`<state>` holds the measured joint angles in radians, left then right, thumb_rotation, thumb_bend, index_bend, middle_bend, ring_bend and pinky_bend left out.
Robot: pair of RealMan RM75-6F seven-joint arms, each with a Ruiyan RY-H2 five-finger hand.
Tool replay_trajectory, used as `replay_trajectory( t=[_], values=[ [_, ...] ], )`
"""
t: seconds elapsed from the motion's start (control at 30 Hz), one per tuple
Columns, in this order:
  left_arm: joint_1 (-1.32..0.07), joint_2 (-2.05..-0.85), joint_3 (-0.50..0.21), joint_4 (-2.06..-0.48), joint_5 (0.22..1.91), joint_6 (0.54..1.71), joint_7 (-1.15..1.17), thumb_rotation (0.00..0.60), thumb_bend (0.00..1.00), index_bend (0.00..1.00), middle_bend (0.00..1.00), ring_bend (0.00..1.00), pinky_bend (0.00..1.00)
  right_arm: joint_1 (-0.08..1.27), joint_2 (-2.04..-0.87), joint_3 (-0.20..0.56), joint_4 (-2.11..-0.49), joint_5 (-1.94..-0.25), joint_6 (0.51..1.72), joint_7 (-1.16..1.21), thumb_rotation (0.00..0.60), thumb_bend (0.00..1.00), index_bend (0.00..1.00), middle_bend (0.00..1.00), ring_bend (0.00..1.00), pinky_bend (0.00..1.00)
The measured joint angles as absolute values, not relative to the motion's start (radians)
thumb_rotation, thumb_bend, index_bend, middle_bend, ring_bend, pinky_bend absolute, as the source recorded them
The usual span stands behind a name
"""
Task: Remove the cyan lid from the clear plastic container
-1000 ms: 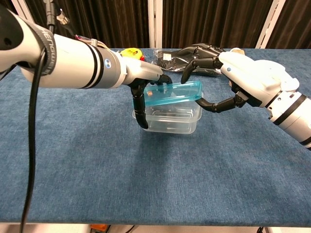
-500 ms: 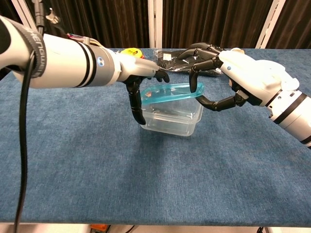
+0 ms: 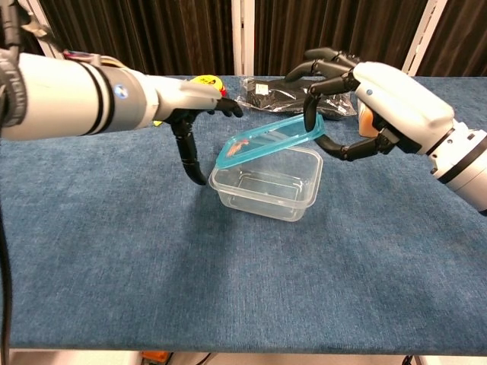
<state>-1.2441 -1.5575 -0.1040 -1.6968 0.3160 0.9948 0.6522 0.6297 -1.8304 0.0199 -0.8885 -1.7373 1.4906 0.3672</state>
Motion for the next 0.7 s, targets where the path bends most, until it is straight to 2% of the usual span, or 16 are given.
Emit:
replay_trajectory(
  t=[0.4, 0.7],
  values=[
    [-1.130, -1.514, -0.081, -1.673, 0.406, 1.027, 0.581, 0.600, 0.05, 0.00, 0.00, 0.00, 0.06, 0.615, -1.766, 0.066, -0.966, -1.732, 1.570, 0.314, 0.600, 0.67, 0.70, 0.20, 0.00, 0.00],
    [-1.059, -1.448, -0.078, -1.658, 0.474, 1.033, 0.542, 0.600, 0.05, 0.00, 0.00, 0.00, 0.05, 0.575, -1.657, 0.102, -1.040, -1.689, 1.600, 0.285, 0.600, 0.67, 0.69, 0.20, 0.00, 0.00]
  ],
)
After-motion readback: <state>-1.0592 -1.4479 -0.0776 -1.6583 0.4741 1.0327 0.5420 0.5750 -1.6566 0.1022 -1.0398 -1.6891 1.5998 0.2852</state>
